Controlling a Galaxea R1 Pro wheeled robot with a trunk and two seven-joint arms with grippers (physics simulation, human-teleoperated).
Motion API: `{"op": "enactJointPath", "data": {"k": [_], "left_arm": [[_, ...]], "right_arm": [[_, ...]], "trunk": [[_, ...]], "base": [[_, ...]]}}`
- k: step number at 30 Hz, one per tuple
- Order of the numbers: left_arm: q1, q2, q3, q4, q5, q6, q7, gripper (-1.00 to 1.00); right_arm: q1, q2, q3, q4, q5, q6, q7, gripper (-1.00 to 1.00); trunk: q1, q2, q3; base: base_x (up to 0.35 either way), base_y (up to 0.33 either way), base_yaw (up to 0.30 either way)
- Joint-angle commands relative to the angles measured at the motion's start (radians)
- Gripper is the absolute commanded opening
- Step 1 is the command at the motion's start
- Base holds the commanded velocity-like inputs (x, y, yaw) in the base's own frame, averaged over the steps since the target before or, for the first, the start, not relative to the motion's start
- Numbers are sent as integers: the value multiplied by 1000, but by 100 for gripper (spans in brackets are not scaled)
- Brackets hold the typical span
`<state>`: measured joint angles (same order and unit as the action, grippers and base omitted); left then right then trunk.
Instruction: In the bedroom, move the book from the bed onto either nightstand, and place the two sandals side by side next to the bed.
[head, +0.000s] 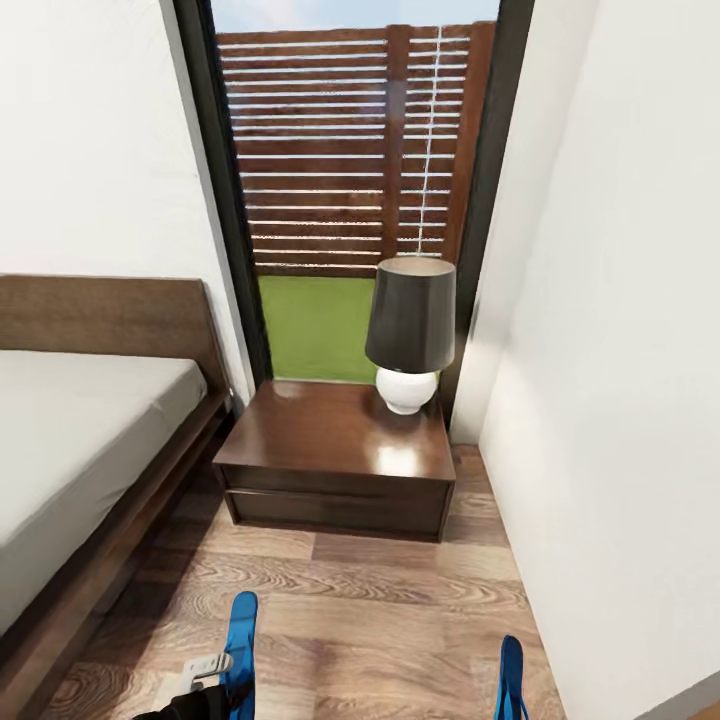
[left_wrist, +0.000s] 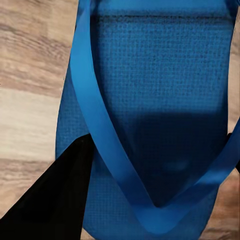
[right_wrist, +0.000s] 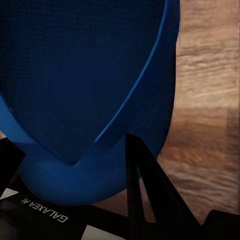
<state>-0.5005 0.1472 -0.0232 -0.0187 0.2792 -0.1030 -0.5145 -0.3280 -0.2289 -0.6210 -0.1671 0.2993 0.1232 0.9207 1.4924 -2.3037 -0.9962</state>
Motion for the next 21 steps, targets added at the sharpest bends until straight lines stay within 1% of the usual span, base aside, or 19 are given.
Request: {"op": "enactJointPath", "data": {"k": [1,8,21], "left_arm": [[-1,0,-3,2,3,-4,-2,-100],[-1,0,-3,2,3,-4,-2,-100],[-1,0,-3,2,3,-4,-2,-100]], "right_arm": [[0,0,-9,-2,4,10,5,-100],[0,0,-9,-2,5,10,5,-100],[0,0,-9,-2,4,10,5,-100]], "trunk": [[0,0,-1],[0,0,-1],[0,0,-1]], "base": [[266,-171,275],[227,-149,280],[13,-7,286]]}}
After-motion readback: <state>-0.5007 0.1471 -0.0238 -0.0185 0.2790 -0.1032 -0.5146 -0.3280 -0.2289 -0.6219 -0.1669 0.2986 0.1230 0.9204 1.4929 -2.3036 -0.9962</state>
